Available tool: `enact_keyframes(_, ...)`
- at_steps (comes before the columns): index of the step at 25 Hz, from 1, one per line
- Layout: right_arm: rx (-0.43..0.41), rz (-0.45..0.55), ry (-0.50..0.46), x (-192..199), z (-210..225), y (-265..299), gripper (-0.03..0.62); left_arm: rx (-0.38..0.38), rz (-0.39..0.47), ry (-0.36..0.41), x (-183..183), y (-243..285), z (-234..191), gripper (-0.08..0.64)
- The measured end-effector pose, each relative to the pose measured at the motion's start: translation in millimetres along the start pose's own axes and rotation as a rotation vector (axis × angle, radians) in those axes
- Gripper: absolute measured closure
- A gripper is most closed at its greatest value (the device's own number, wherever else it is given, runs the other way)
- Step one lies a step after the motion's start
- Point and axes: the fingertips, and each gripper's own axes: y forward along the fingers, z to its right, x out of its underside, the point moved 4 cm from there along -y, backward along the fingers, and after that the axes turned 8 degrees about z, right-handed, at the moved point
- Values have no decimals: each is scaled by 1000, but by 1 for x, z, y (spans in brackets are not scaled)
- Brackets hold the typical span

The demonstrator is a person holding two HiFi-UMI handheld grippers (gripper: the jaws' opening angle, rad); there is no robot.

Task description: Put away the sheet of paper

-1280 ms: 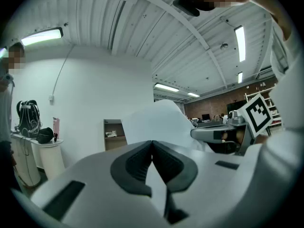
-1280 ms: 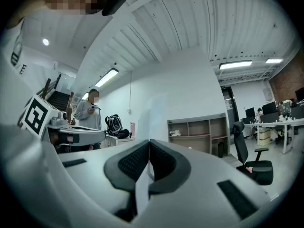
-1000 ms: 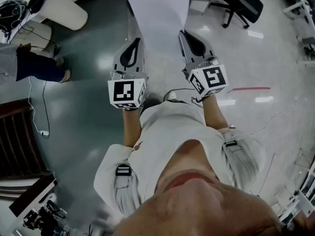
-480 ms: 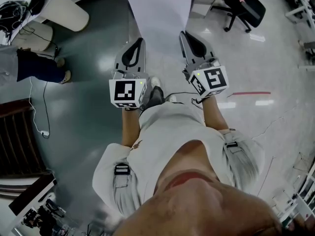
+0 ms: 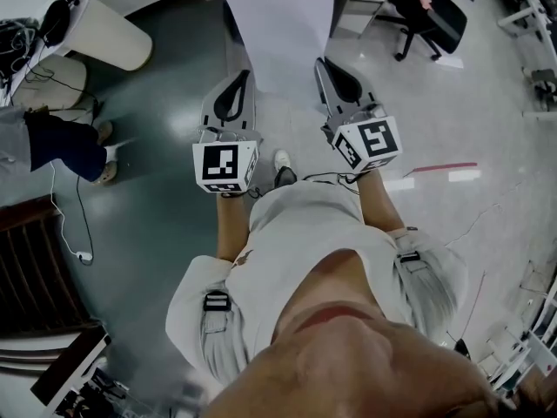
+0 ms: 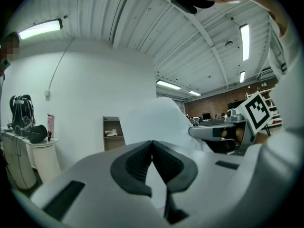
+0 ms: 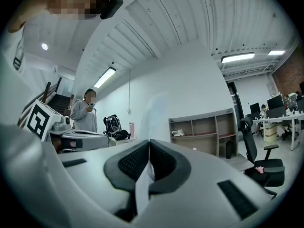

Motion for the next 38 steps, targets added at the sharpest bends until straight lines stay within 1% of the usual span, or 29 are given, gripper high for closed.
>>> enact_keyframes(7,24,-27,-20,10,1,46,572,28,9,-24,9,29,-41,538)
enact_keyframes(16,55,-38,-41,21,2,88,572,49,4,-34,19,53,-82,538)
enact_keyframes(20,55,-46,-35,25,3,97,572,53,4,-32,18,60,-90,538)
enact_keyframes(23,43,-50,-32,26,8,103,572,42,1,-33,18,68,-91,538)
enact_keyframes(32,5,-40,-32,26,41,135,572,13,-11,-12,19,102,-99,538)
enact_keyframes(38,-25,-40,-27,28,70,162,572,-7,-25,0,23,137,-107,538)
